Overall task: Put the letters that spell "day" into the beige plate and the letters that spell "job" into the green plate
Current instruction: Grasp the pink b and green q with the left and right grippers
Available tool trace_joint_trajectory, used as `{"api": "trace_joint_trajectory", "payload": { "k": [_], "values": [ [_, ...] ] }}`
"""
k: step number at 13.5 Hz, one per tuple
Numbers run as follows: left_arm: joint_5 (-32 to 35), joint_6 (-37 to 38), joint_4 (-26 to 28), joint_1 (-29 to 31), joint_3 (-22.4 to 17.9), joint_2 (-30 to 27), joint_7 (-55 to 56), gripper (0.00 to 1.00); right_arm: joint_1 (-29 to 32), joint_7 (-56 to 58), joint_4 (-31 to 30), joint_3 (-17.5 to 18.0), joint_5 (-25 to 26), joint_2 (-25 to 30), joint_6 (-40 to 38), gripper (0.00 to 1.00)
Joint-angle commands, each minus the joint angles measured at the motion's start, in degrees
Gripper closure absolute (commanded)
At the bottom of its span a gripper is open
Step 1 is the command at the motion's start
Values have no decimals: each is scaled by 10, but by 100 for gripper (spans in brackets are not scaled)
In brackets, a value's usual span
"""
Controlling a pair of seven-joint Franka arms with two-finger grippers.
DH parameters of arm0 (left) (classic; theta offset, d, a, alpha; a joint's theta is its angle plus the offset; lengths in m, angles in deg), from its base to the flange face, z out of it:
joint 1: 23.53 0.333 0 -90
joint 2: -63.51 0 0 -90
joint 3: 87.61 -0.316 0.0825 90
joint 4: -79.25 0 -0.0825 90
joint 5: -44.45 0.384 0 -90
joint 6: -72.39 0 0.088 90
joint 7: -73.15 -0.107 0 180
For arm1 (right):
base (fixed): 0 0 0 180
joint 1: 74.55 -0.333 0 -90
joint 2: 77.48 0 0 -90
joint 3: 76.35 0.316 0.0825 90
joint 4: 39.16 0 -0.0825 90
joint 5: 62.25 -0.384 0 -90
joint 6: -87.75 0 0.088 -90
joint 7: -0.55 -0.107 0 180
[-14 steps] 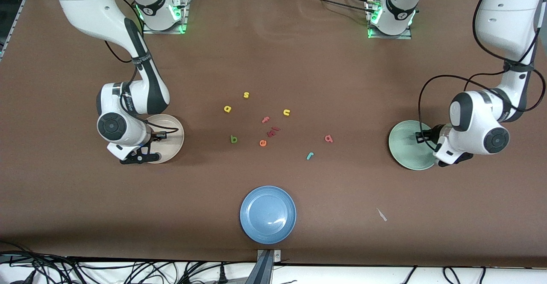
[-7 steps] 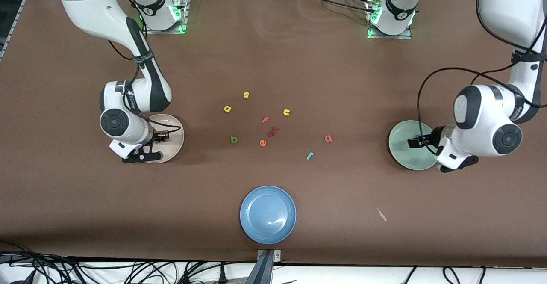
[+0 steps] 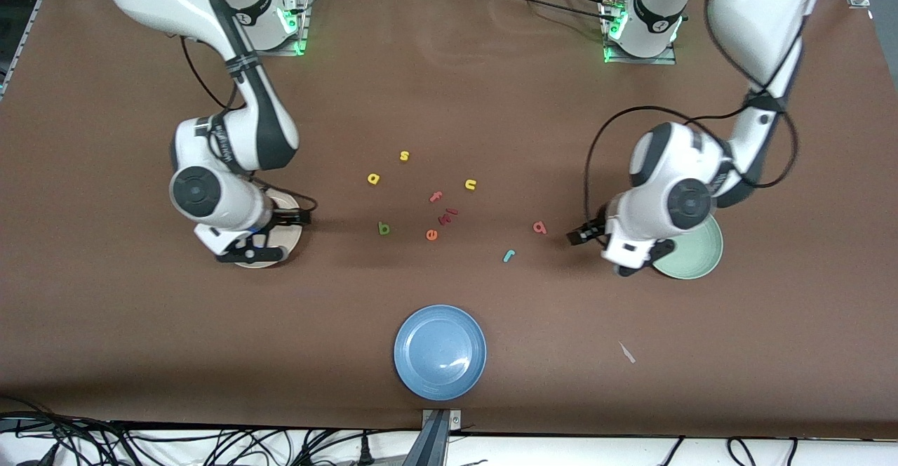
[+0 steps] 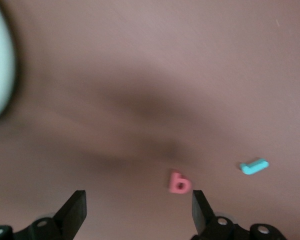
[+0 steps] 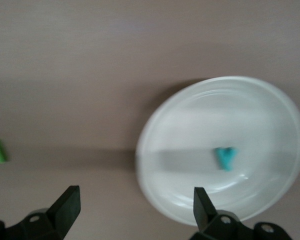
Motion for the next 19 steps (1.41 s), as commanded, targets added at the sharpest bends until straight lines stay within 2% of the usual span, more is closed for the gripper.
{"api": "trace_joint_trajectory", "payload": {
  "k": [1, 2, 3, 4, 6, 7, 9, 12, 15, 18, 19],
  "values": [
    [12, -25, -23, -23, -3, 40, 35, 14, -26, -66, 5, 18, -8, -18, 44, 1],
    [11, -36, -23, -29, -2, 47, 36, 22, -45, -92, 5, 18, -8, -28, 65, 1],
    [12, -48, -23, -37, -3, 61, 42, 22, -58, -102, 4, 19, -8, -38, 86, 3],
    [12, -67, -23, -41, -5, 72, 46, 22, -70, -102, 4, 19, -5, -51, 108, 12],
    [13, -82, -23, -45, -5, 77, 46, 25, -96, -103, -1, 19, -7, -75, 178, 19],
    [12, -82, -23, -46, -5, 77, 46, 26, -103, -106, 0, 19, -8, -87, 202, 27],
    [13, -82, -23, -50, -6, 83, 46, 30, -112, -109, 3, 19, -8, -113, 250, 31],
    [13, -79, -21, -52, -5, 86, 50, 41, -114, -110, 2, 19, -8, -115, 253, 39],
    [13, -76, -19, -52, -5, 87, 52, 48, -119, -111, 1, 19, -8, -117, 253, 66],
    [13, -76, -18, -52, -5, 96, 54, 52, -122, -107, 1, 19, -8, -117, 253, 78],
    [13, -76, -18, -52, -5, 96, 54, 54, -123, -106, 1, 19, -7, -116, 252, 87]
  ]
}}
